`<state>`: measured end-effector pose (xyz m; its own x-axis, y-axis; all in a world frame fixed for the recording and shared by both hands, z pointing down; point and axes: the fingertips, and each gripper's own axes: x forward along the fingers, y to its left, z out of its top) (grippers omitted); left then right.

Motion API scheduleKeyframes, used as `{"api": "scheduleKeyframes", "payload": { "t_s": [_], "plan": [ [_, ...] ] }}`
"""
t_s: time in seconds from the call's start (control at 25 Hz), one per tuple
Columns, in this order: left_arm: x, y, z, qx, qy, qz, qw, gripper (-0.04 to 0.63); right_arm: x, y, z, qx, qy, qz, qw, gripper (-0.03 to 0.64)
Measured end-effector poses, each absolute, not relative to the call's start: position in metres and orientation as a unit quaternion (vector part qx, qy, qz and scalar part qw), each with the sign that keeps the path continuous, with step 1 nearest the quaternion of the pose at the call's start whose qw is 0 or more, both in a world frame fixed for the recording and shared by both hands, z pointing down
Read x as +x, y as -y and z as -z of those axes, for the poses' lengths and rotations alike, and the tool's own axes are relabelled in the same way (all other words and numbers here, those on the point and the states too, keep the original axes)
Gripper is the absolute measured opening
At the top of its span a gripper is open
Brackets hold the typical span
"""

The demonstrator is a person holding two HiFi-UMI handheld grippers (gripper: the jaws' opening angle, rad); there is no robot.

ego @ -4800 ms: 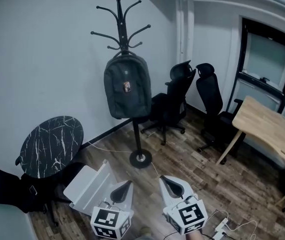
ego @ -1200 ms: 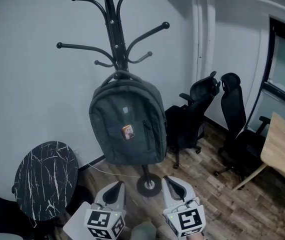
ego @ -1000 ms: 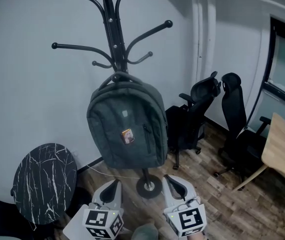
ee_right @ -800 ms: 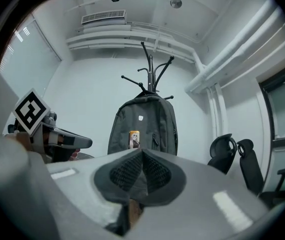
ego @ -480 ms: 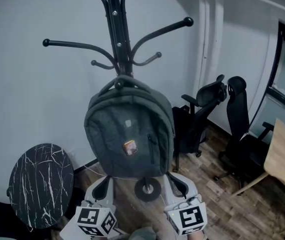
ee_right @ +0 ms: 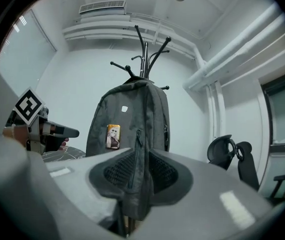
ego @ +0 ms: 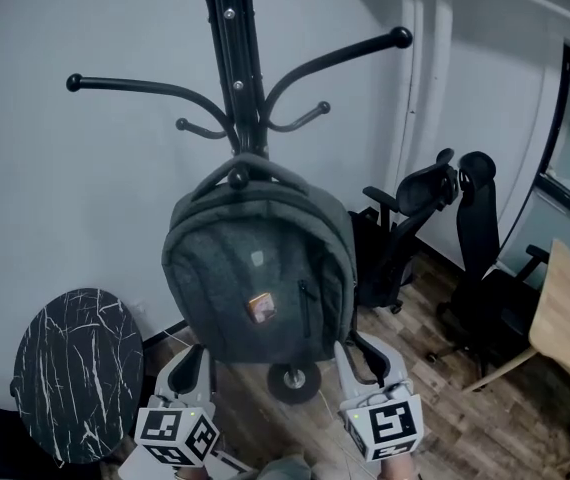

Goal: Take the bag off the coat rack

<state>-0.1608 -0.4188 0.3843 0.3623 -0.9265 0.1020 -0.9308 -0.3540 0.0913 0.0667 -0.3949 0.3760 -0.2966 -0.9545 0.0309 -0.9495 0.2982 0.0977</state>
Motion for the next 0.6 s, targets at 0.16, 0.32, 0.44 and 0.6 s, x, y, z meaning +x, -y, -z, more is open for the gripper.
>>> {"api": "scheduleKeyframes", "payload": {
  "t_s": [0.16, 0.32, 0.44, 0.6],
  "plan": [
    [-0.167, 0.431, -0.387, 0.825, 0.559, -0.016, 0.077, 0.089, 0.073, 0.406, -0.377, 0.602, 0.797, 0.033, 0.035, 0.106],
    [-0.175, 0.444, -0.393, 0.824, 0.56, -0.022, 0.087, 0.128, 0.078, 0.416, -0.386, 0.609, 0.791, 0.016, 0.056, 0.138],
    [-0.18, 0.453, -0.397, 0.822, 0.561, -0.024, 0.095, 0.152, 0.08, 0.421, -0.387, 0.613, 0.787, 0.004, 0.073, 0.147],
    [-0.185, 0.466, -0.404, 0.823, 0.558, -0.026, 0.107, 0.18, 0.083, 0.428, -0.395, 0.616, 0.784, -0.003, 0.079, 0.163]
  ]
}}
